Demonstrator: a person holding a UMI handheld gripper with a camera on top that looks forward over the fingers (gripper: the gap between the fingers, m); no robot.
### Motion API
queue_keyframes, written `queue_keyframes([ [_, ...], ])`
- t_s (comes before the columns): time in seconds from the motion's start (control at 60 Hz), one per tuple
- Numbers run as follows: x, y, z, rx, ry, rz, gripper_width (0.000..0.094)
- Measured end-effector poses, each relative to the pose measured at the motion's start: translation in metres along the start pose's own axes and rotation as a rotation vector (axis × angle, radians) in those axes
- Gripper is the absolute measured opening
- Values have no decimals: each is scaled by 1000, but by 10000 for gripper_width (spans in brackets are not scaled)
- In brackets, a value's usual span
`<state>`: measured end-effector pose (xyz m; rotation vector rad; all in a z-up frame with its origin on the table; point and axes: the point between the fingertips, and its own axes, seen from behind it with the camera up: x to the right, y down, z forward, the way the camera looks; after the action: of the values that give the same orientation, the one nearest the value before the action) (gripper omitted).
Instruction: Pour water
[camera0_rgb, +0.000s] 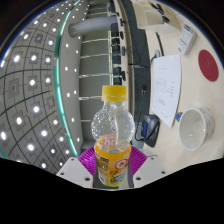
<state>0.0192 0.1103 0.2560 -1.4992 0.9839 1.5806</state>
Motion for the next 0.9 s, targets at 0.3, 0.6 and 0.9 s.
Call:
queue_keyframes([
  [0.3,-11,-137,-46,124,229,-776,399],
  [0.6,104,-223,-76,81,578,-1452,400],
  [0.9,174,-236,-84,46,620,-1490,403],
])
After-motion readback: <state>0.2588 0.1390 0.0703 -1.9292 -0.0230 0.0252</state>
